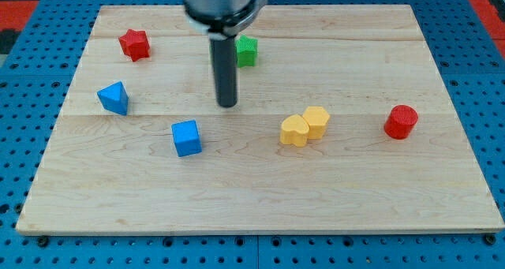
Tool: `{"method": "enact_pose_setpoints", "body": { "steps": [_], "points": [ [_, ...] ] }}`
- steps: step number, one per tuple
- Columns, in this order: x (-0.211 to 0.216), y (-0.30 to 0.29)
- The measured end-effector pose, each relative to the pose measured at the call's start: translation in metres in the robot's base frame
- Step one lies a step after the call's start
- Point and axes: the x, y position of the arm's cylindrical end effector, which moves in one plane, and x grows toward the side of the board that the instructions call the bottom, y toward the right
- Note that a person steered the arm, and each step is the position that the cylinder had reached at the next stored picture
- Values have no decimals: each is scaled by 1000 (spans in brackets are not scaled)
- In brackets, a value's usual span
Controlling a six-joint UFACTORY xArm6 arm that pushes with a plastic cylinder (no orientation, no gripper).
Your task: Drag the triangle to the center left of the board
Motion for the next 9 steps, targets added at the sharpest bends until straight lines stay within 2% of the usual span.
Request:
{"method": "enact_pose_setpoints", "body": {
  "steps": [1,2,3,4,6,7,8,9],
  "points": [
    [9,-49],
    [-11,-112],
    [-14,-142],
    [-37,-171],
    [-34,-169],
    [59,-139],
    [127,-166],
    [117,-248]
  ]
}}
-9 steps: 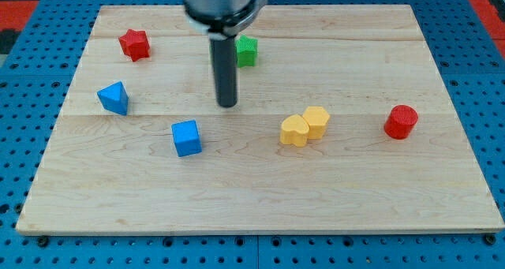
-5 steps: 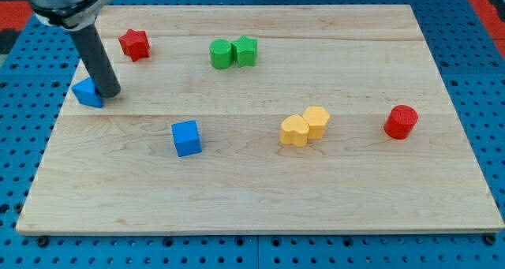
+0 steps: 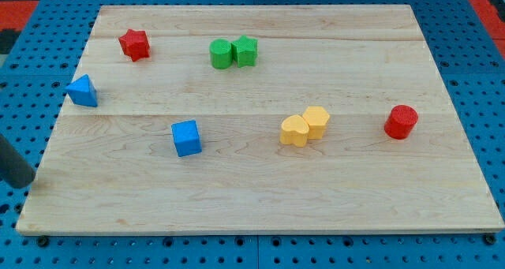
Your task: Drag the triangle to the center left of the board
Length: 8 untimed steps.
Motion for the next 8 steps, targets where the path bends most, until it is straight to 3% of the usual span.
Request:
{"method": "enact_pose_setpoints", "body": {
  "steps": [2,4,5,6,8],
  "points": [
    [-3,-1],
    [-70,11],
    [-70,11],
    [-110,19],
    [-122,21]
  ]
}}
